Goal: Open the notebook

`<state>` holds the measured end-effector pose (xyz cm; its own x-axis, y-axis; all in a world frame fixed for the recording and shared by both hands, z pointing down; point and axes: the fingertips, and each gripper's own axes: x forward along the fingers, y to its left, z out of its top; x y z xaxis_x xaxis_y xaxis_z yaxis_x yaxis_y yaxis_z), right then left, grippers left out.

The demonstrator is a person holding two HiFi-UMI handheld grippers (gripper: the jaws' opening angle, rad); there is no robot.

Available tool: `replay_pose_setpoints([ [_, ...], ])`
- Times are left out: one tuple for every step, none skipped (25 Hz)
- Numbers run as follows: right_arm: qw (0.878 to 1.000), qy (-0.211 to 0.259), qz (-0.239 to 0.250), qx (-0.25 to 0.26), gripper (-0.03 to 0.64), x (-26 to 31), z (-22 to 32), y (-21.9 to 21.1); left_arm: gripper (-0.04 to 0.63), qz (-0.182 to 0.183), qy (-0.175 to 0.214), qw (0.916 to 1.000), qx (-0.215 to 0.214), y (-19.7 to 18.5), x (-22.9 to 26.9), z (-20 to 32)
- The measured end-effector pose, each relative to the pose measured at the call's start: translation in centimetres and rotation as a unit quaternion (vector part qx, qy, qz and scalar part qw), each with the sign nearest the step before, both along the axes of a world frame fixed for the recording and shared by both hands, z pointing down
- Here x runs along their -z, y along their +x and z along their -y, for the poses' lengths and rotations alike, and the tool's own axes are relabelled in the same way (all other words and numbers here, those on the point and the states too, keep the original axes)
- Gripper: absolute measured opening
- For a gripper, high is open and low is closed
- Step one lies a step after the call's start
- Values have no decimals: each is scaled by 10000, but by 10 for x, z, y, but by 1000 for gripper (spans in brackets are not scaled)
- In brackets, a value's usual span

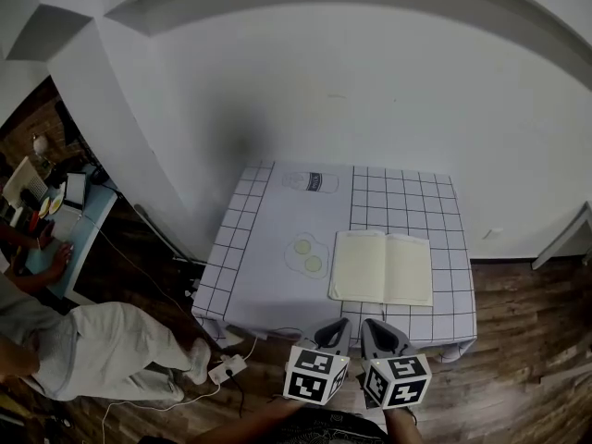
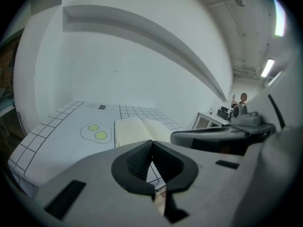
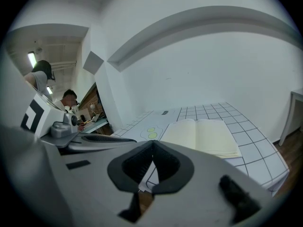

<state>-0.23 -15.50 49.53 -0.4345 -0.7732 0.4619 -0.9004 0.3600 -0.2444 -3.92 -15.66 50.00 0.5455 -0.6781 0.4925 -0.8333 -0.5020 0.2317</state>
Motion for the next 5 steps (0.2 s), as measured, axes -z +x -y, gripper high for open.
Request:
replay_pose_setpoints([
  [10000,2,-2,5,12,0,0,0,9,9,-4,10000,3,0,0,0],
  [10000,1,-5,11,12,0,0,0,9,15,-9,10000,5,0,0,0],
  [10000,-1,-8,17,12,0,0,0,10,19,-13,10000,6,0,0,0],
  [10000,-3,-12,23,12,0,0,-1,10,23,-18,10000,5,-1,0,0],
  [10000,-4,-16,30,12,1,0,-1,10,26,-22,10000,4,-1,-1,0],
])
